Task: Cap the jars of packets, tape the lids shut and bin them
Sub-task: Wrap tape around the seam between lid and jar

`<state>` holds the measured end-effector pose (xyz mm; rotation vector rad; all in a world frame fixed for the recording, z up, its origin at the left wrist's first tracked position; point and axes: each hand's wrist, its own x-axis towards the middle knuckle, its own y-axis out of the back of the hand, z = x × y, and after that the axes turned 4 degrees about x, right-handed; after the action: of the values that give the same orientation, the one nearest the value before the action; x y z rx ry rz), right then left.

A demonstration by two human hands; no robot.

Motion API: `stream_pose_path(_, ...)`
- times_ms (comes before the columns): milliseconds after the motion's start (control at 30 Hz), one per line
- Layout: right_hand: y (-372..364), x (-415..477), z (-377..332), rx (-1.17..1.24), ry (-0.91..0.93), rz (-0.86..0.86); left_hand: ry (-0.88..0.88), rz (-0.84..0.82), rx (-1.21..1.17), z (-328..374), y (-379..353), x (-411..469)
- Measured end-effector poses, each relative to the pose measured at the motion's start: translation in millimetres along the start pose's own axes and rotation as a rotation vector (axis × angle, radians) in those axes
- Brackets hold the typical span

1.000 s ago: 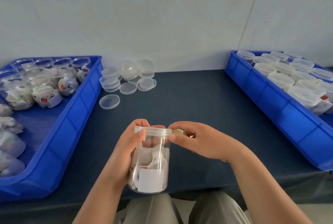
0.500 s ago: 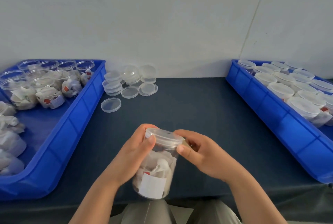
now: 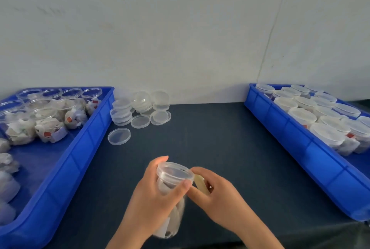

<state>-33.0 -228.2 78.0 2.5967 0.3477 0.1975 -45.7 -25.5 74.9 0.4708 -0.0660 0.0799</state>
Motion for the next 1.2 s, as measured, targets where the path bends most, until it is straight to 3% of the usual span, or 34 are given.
stream_pose_path(433, 38.3, 4.6, -8.2, -0.131, 0.008, -0.209, 0.109, 0.074, -0.211, -0.1, 16.7, 13.2)
stream_pose_path(700, 37.2, 15.4, -8.5, -0.262, 0.127, -0.163, 0.18, -0.128, -0.522, -11.6, 15.4, 9.6)
stream_pose_path(933, 37.5, 21.8, -3.6, -0.168, 0.07, -0.236, 0.216, -0.198, -0.57, -21.1, 15.2, 14.7)
stream_pose_path(1200, 35.3, 20.6, -5.7, -0.073, 0.05, -0.244, 0.096, -0.257, -0.498, -12.8, 14.5, 19.0)
